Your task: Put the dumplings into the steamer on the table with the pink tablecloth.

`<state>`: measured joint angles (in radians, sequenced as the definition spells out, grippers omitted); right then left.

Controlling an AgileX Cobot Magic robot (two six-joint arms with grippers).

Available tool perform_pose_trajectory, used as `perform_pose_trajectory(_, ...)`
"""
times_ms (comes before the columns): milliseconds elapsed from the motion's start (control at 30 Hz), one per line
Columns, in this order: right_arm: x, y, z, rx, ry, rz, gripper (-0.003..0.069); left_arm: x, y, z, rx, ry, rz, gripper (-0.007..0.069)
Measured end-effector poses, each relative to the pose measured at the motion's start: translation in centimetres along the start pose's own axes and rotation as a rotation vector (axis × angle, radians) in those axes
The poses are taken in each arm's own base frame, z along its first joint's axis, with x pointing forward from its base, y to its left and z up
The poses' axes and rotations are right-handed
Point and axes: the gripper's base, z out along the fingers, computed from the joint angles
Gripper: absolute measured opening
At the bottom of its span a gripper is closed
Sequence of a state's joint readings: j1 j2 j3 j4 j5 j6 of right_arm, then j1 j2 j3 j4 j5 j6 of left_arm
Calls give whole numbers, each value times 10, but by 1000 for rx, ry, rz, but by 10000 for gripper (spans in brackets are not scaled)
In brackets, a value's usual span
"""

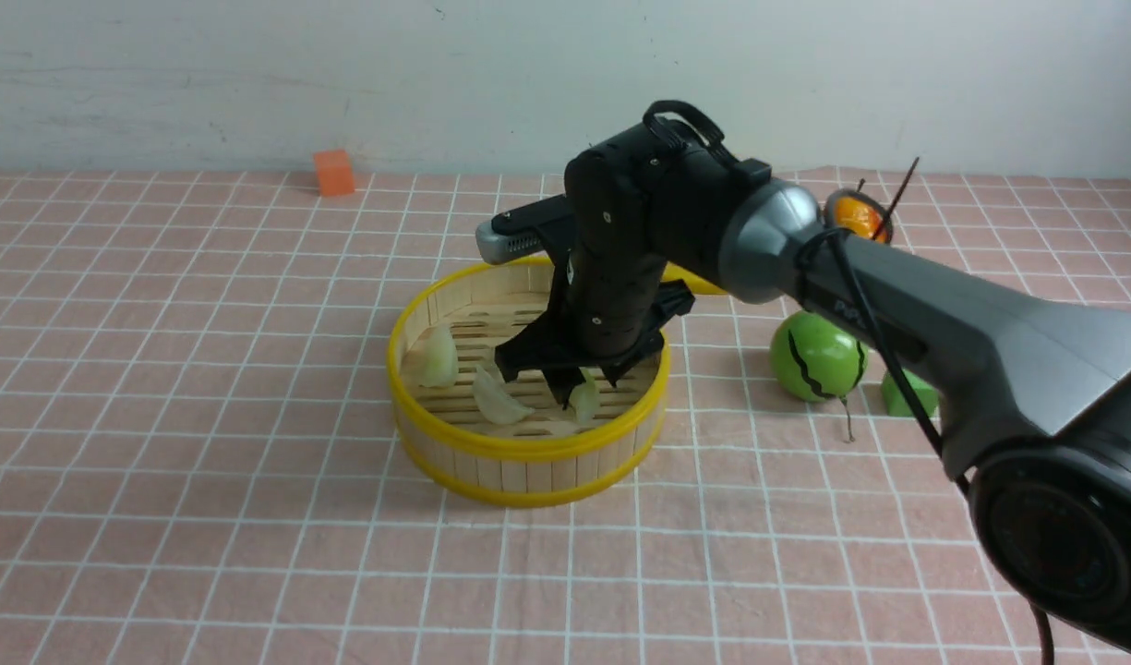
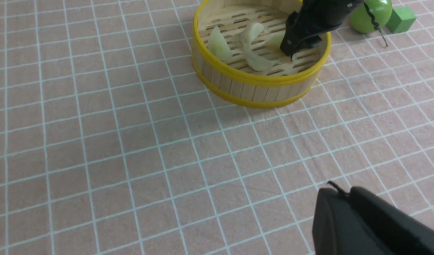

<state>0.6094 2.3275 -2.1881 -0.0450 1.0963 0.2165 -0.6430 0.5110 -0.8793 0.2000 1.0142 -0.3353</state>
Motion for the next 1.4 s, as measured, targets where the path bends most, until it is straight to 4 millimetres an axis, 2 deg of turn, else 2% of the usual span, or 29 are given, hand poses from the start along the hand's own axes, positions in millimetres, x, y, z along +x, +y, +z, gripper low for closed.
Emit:
perform_pose_trajectory(67,-4,0,-26,1,-11,-12,449,4,-1,7,12,-13,3,39)
perform_pose_trajectory(100,-6,0,-32,-1,-22,-13,449,5,-1,7,15,-17,2,39)
perform_pose_trajectory(133,-9,-1,-61,-5,-51,-27,451,11,-2,9,36,-38,-4,39)
perform_pose_trajectory(200,-11,-2,-98,-13,-100,-53,442,20,-1,8,63,-69,-17,42)
perform_pose_trajectory(233,-11,-2,-102,-14,-106,-61,440,22,-1,8,64,-68,-17,43)
perform_pose_trajectory(267,-10,-2,-139,-23,-170,-93,423,30,1,4,81,-94,-27,46)
perform_pose_trajectory(300,-8,-1,-159,-29,-205,-114,405,37,2,3,88,-104,-31,48)
perform_pose_trajectory(367,-4,-1,-189,-35,-254,-134,382,48,5,0,96,-120,-37,50)
perform_pose_trajectory(467,15,3,-240,-64,-328,-165,301,69,10,-3,107,-155,-43,50)
perform_pose_trajectory(533,23,4,-251,-74,-330,-173,267,74,12,-4,110,-168,-44,52)
perform_pose_trajectory(600,44,11,-268,-93,-320,-207,200,82,13,-4,113,-181,-47,55)
perform_pose_trajectory(700,73,18,-277,-117,-291,-249,134,85,14,-1,112,-169,-48,57)
perform_pose_trajectory(800,105,29,-291,-173,-370,-302,83,87,14,2,109,-159,-47,59)
perform_pose_trajectory(833,106,30,-296,-180,-392,-304,80,87,14,2,109,-159,-47,59)
perform_pose_trajectory(867,127,34,-306,-231,-478,-329,64,87,14,2,110,-159,-47,61)
perform_pose_trajectory(900,128,34,-302,-229,-465,-330,62,87,14,2,110,-159,-47,61)
perform_pose_trajectory(933,151,32,-315,-282,-575,-344,51,87,14,2,110,-159,-47,64)
perform_pose_trajectory(1000,172,27,-320,-316,-647,-351,48,87,13,2,111,-158,-48,65)
perform_pose_trajectory(1167,227,-1,-324,-349,-768,-311,45,87,13,2,111,-158,-48,71)
perform_pose_trajectory(1200,228,-1,-322,-345,-764,-314,45,87,13,2,111,-158,-48,72)
perform_pose_trajectory(1300,254,-16,-323,-333,-819,-320,45,87,13,2,111,-158,-48,74)
perform_pose_trajectory(1400,270,-25,-323,-334,-833,-320,45,87,13,2,111,-158,-48,74)
